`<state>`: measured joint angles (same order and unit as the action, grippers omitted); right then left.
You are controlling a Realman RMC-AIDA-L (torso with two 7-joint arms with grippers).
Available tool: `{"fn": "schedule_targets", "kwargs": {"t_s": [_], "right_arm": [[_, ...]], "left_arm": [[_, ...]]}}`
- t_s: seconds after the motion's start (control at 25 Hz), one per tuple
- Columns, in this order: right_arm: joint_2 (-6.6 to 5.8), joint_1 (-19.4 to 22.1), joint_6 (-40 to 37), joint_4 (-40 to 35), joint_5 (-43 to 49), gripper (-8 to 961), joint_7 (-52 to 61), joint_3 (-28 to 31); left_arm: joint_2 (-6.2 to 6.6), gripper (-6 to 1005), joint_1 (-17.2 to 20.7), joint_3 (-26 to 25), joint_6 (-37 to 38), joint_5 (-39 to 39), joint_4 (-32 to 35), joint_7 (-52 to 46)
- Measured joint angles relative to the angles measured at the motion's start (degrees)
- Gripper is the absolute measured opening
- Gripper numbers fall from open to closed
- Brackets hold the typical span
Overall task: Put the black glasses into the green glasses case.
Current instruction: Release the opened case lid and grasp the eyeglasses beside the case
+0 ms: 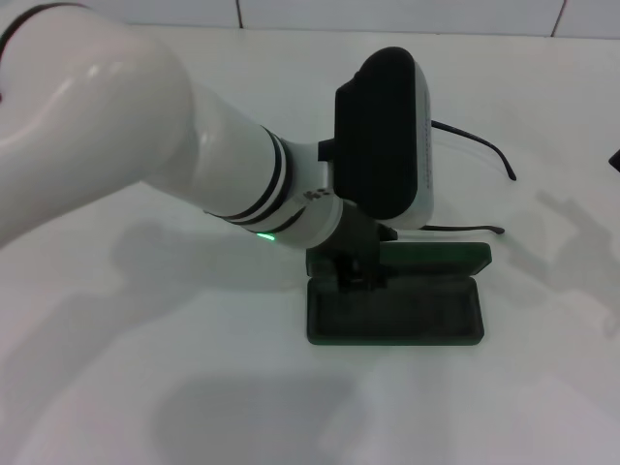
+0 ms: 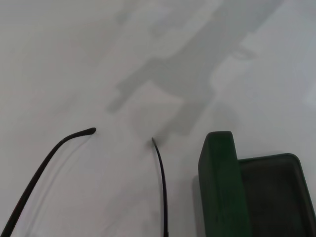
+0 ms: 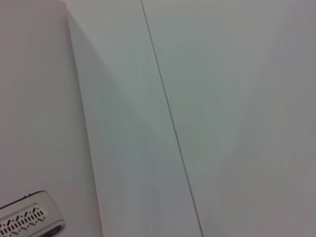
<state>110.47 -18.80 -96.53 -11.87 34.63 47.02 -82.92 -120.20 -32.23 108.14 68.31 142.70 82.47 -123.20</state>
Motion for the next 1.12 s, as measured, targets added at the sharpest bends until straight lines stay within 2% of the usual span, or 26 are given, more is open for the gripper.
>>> {"fn": "schedule_targets", "kwargs": {"t_s": [0.16,0.36,0.52,0.68,0.76,0.8,0.92,1.0,1.08,1.12], "right_arm": [[-0.31,-0.86,0.18,-0.27,2.22,828,0.40,-0.29],[-1.67,-4.46,3.81,-3.71,12.52,826,3.54,-0.29],[-2.67,-6.12,8.55,-13.66,21.05,824,10.13,-0.02],[-2.99,-5.87,17.28,-31.12,33.47,825,22.21,0.68],[-2.64,-5.58,20.85,-39.48,41.42,825,29.29,2.39],[-2.05,-5.59,22.02,-44.62,47.37,821,34.66,4.43],[-0.39,-6.79,22.18,-53.99,60.95,810,46.97,9.02],[0.76,-9.17,21.03,-60.23,72.29,802,57.73,11.17],[0.99,-12.29,19.29,-62.92,80.25,794,67.67,11.43],[1.03,-15.45,17.82,-63.17,84.64,790,74.35,11.45]], "left_arm": [[0.15,402,0.41,-0.42,1.30,0.08,1.95,-1.52],[0.24,419,4.47,-2.66,2.68,-0.49,11.53,-1.61],[0.24,428,9.41,-6.38,2.56,-2.61,20.28,-1.38],[0.29,435,14.63,-14.16,2.18,-12.09,25.27,0.10],[0.32,438,17.49,-18.97,2.18,-19.53,25.76,2.31],[0.32,440,18.87,-21.22,2.16,-22.88,25.66,3.76],[0.26,440,22.57,-26.32,2.18,-31.46,24.43,8.23],[0.24,441,24.79,-29.99,2.43,-39.14,21.83,12.70],[0.31,437,25.46,-32.13,3.07,-44.61,18.67,16.21],[0.32,434,25.54,-32.93,3.51,-47.20,16.77,17.85]]}}
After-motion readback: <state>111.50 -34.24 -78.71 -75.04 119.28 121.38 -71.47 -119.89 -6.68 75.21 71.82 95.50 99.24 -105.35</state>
